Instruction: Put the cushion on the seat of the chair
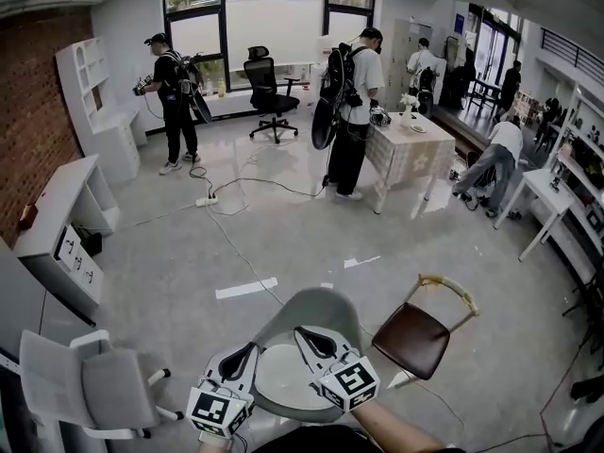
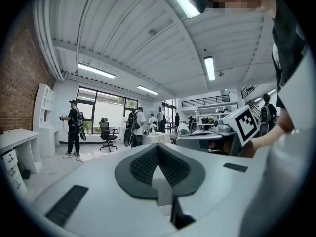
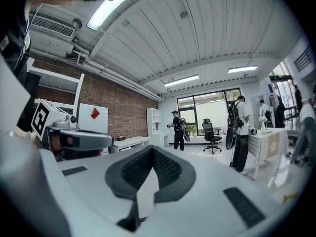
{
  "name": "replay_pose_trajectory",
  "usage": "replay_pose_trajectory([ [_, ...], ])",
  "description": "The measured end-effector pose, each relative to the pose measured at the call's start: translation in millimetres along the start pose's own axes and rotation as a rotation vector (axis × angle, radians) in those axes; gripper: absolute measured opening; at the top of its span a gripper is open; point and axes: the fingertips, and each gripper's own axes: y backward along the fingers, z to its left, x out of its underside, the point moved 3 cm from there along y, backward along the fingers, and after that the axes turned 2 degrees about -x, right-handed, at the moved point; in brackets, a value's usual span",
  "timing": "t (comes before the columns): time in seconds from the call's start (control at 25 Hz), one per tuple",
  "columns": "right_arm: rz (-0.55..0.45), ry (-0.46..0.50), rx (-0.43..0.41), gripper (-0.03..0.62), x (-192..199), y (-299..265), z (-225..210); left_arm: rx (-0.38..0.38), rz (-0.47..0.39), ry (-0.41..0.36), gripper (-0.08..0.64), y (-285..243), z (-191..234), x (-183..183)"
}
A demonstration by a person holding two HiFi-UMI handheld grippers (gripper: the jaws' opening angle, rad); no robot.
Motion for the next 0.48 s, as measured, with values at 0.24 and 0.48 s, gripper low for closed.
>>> replay_pose_trajectory([
  [0.24,-0.013,0.0,0.004,0.008,-4.0,4.0,-3.1,-0.005,0.0,-0.002,0.011,0.8,-3.9,-3.7],
  [0.48,-0.009,0.008,-0.019,0.008,-1.0,8.3,-0.4,-0.013,0.007,-0.005,0.011,1.9,-8.3,-4.4],
])
